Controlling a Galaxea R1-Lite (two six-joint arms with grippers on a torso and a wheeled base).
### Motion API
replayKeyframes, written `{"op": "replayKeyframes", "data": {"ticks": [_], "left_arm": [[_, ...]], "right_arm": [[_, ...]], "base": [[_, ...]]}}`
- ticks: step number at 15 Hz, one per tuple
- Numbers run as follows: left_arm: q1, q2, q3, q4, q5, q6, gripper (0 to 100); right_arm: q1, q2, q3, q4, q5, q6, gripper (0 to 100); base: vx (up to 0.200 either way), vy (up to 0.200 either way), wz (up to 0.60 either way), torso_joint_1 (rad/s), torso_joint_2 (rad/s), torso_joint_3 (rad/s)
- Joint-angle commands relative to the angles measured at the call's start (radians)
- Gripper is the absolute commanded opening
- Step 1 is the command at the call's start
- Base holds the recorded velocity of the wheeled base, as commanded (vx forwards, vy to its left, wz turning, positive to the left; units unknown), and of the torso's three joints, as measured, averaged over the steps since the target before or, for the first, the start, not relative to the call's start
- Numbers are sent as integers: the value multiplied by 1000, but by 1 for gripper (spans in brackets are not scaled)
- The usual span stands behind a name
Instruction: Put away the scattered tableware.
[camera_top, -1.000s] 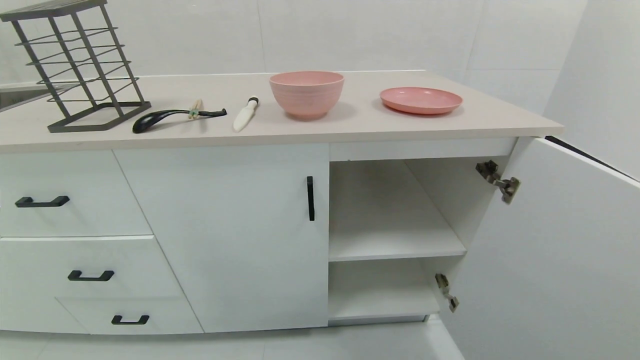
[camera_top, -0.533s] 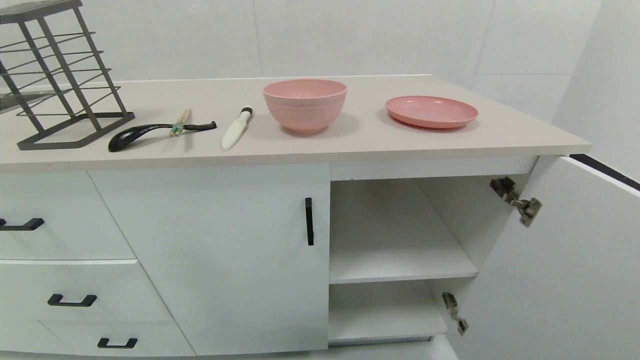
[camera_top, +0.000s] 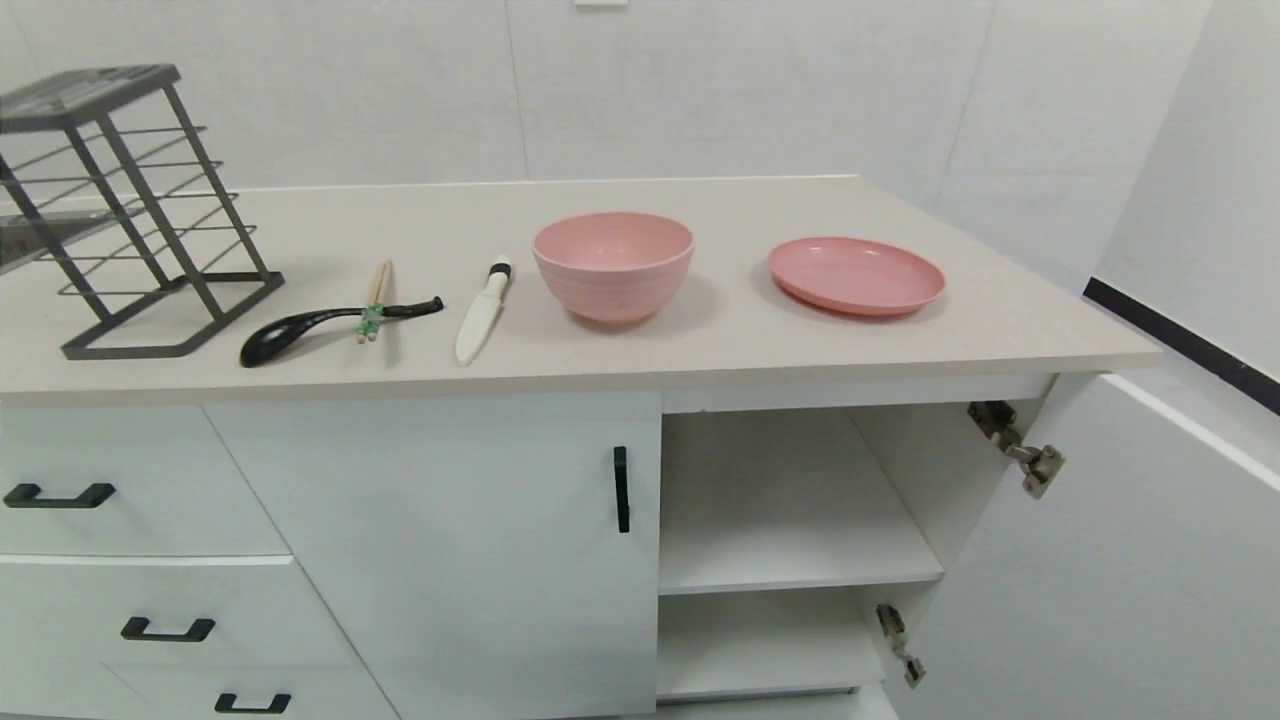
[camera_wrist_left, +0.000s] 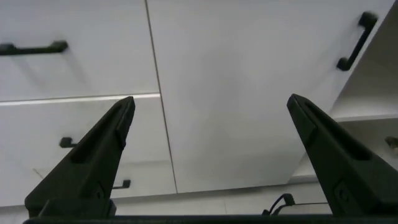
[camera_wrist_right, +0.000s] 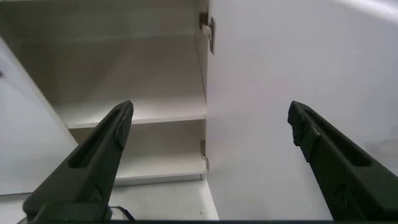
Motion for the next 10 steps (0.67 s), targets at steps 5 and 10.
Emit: {"op": "replayKeyframes", "data": {"ticks": [5, 10], "left_arm": [[0, 1, 0, 0, 0, -1, 100], [0, 1, 0, 0, 0, -3, 100]], "right_arm": [[-1, 2, 0, 1, 0, 0, 100], [-1, 2, 0, 1, 0, 0, 100]], "base": [[0, 0, 0, 206, -496, -206], [0, 0, 0, 264, -486, -228]]}}
